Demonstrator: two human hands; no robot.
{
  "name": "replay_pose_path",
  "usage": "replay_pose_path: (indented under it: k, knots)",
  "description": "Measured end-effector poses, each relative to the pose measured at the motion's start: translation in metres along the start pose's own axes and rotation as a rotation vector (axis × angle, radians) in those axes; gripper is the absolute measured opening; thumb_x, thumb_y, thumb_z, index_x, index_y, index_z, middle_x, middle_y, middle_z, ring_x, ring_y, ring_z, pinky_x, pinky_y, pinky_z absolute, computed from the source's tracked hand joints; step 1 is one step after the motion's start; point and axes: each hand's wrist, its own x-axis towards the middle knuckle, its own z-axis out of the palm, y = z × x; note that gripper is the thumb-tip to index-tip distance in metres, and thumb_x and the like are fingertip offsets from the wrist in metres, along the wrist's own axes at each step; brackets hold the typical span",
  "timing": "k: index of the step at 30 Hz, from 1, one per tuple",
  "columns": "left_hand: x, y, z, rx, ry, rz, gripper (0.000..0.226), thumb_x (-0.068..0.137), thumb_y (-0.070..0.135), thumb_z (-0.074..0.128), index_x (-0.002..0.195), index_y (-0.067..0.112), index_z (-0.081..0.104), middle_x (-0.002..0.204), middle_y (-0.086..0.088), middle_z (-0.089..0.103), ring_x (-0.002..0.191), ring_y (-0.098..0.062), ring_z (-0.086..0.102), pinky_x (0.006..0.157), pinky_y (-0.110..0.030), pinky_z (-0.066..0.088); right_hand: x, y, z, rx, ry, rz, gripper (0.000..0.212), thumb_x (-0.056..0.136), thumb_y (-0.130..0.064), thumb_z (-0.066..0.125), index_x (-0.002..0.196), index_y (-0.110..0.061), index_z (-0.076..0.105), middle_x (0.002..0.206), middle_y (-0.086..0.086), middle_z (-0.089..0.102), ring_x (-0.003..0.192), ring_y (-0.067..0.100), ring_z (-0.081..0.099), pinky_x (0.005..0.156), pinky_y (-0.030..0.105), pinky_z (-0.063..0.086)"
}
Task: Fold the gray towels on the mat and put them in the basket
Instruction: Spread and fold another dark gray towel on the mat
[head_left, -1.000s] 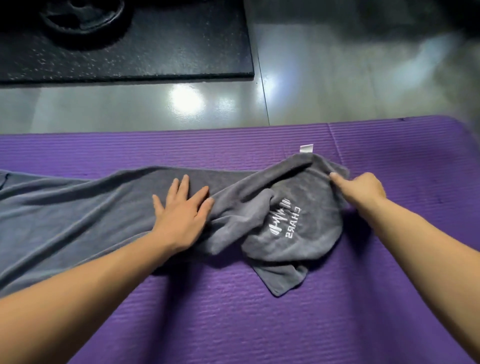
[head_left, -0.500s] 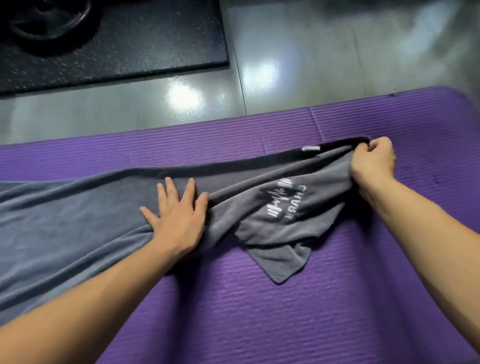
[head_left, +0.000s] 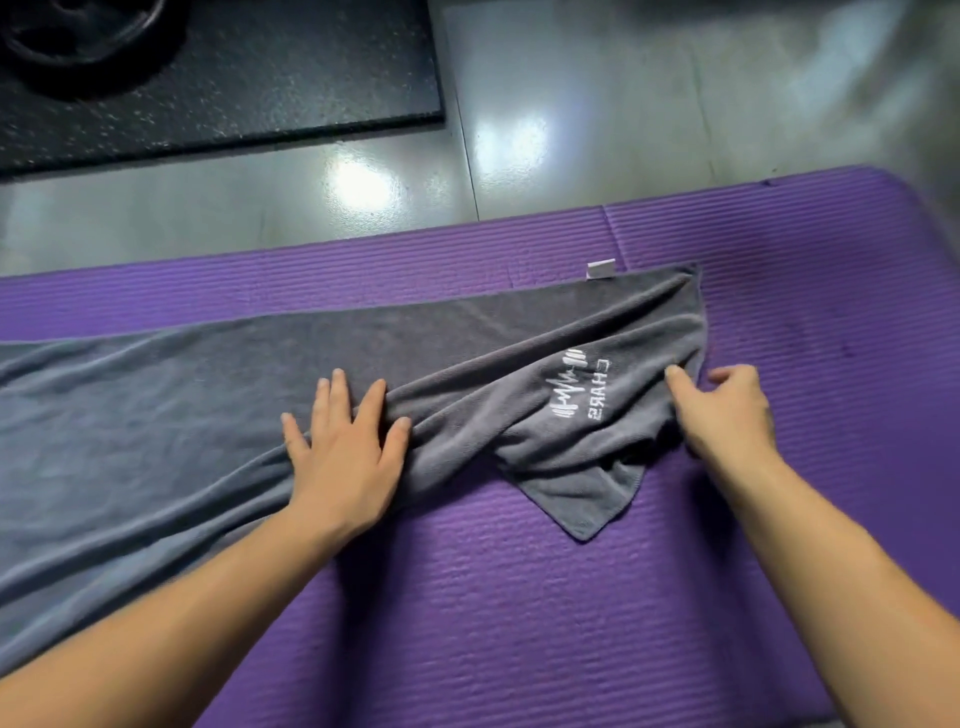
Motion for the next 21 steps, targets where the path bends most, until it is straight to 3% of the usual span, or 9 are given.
replay_pose_path:
  k: [3, 5, 9, 13, 14, 17, 19, 21]
  knots:
    - [-0.007, 0.0, 0.003, 0.006, 0.008, 0.05, 0.062, 0.103, 0.056, 0.028, 0.159, 0.031, 0.021, 0.17, -0.009, -0.002, 0.157, -0.022, -0.008, 0.123, -0.06, -0.005, -0.037, 0.028, 0.013, -0.041, -0.14, 0.042, 0.049, 0.082, -0.06, 0.061, 0.075, -0.011, 0.064, 0.076, 0.011, 0.072, 0.081, 0.035, 0.068, 0.077, 0.04, 0.053]
    - [-0.012, 0.002, 0.005, 0.014, -0.002, 0.085, 0.063, 0.103, 0.056, 0.028, 0.16, 0.031, 0.017, 0.17, -0.008, -0.003, 0.157, -0.021, -0.008, 0.123, -0.06, -0.005, -0.05, 0.032, 0.023, -0.023, -0.193, 0.034, 0.056, 0.077, -0.065, 0.062, 0.061, -0.011, 0.059, 0.059, 0.006, 0.067, 0.071, 0.034, 0.067, 0.072, 0.041, 0.056]
    - [-0.016, 0.009, 0.007, -0.029, -0.037, 0.076, 0.064, 0.103, 0.057, 0.027, 0.161, 0.032, 0.015, 0.17, -0.007, -0.001, 0.157, -0.021, -0.007, 0.123, -0.059, -0.003, -0.066, 0.025, 0.036, -0.092, -0.191, -0.045, 0.038, 0.082, -0.052, 0.07, 0.072, -0.017, 0.06, 0.078, 0.0, 0.067, 0.082, 0.026, 0.063, 0.07, 0.033, 0.043]
    - [-0.018, 0.005, 0.003, -0.002, -0.039, 0.096, 0.065, 0.103, 0.057, 0.027, 0.161, 0.031, 0.014, 0.17, -0.007, 0.003, 0.157, -0.021, -0.004, 0.124, -0.059, -0.001, -0.074, 0.025, 0.043, -0.126, -0.143, -0.054, 0.019, 0.091, -0.034, 0.063, 0.082, -0.019, 0.059, 0.098, 0.003, 0.069, 0.093, 0.029, 0.062, 0.074, 0.034, 0.042]
    - [-0.018, 0.003, 0.002, 0.006, -0.038, 0.099, 0.065, 0.103, 0.057, 0.027, 0.161, 0.031, 0.014, 0.17, -0.007, 0.004, 0.157, -0.021, -0.003, 0.124, -0.059, -0.001, -0.076, 0.024, 0.043, -0.13, -0.129, -0.038, 0.023, 0.09, -0.04, 0.063, 0.091, -0.018, 0.057, 0.106, 0.006, 0.068, 0.099, 0.032, 0.062, 0.078, 0.036, 0.043]
    - [-0.02, -0.003, 0.0, 0.0, -0.027, 0.097, 0.066, 0.103, 0.057, 0.027, 0.161, 0.03, 0.014, 0.17, -0.008, 0.008, 0.157, -0.023, 0.0, 0.124, -0.059, 0.0, -0.076, 0.023, 0.038, -0.138, -0.1, 0.029, 0.066, 0.081, -0.064, 0.068, 0.116, -0.011, 0.051, 0.123, 0.014, 0.063, 0.116, 0.037, 0.06, 0.089, 0.043, 0.047]
    - [-0.021, -0.005, 0.0, -0.014, -0.037, 0.086, 0.066, 0.103, 0.058, 0.027, 0.161, 0.03, 0.015, 0.17, -0.007, 0.008, 0.157, -0.022, 0.0, 0.124, -0.058, 0.001, -0.074, 0.019, 0.039, -0.164, -0.106, 0.016, 0.065, 0.079, -0.064, 0.069, 0.116, -0.013, 0.055, 0.125, 0.014, 0.064, 0.117, 0.037, 0.06, 0.091, 0.044, 0.049]
    - [-0.022, -0.009, 0.001, -0.018, -0.053, 0.087, 0.066, 0.103, 0.058, 0.028, 0.161, 0.029, 0.015, 0.17, -0.006, 0.007, 0.157, -0.021, 0.0, 0.124, -0.057, 0.001, -0.073, 0.012, 0.046, -0.181, -0.148, -0.036, 0.046, 0.082, -0.055, 0.07, 0.107, -0.017, 0.062, 0.122, 0.013, 0.066, 0.113, 0.036, 0.062, 0.089, 0.041, 0.05]
